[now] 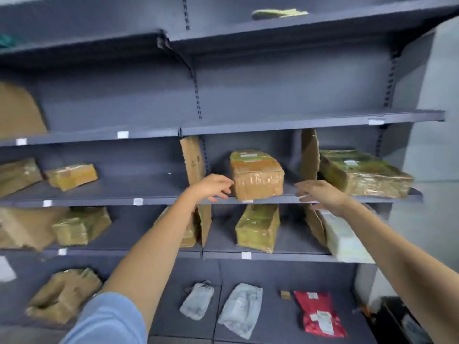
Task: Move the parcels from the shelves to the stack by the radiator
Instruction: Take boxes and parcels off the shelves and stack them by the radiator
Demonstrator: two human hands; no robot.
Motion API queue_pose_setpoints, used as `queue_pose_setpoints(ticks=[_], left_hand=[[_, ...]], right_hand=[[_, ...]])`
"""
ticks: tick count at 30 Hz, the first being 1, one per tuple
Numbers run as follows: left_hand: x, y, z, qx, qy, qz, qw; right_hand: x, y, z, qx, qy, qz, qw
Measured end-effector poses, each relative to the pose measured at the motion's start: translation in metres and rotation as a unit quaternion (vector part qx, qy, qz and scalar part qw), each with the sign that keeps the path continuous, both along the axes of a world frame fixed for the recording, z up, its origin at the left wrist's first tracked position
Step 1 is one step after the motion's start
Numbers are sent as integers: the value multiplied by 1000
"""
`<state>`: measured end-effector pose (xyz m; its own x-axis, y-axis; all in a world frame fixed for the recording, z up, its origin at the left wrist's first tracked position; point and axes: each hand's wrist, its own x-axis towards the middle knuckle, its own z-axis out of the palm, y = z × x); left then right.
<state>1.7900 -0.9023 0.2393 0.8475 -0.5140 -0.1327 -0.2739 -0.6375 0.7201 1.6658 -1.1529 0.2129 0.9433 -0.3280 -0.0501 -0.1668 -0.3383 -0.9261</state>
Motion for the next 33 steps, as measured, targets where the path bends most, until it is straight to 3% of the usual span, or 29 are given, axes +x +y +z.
queue_pose_setpoints(ticks=[7, 11, 17, 25, 33], left_hand=[[38, 196, 10, -1, -29, 114, 993], [48, 325, -10, 9, 4, 181, 983], [69, 498, -49, -52, 43, 337, 939], [153, 624, -90, -72, 93, 408, 905], [251, 736, -68, -41, 58, 440, 895]], right_hand=[[117, 173, 10, 5, -26, 85, 996], [171, 297, 5, 19, -22, 171, 985], [236, 457, -39, -2, 39, 276, 960], [362, 576, -51, -13, 49, 333, 942], [496, 710, -48, -14, 68, 379, 923]])
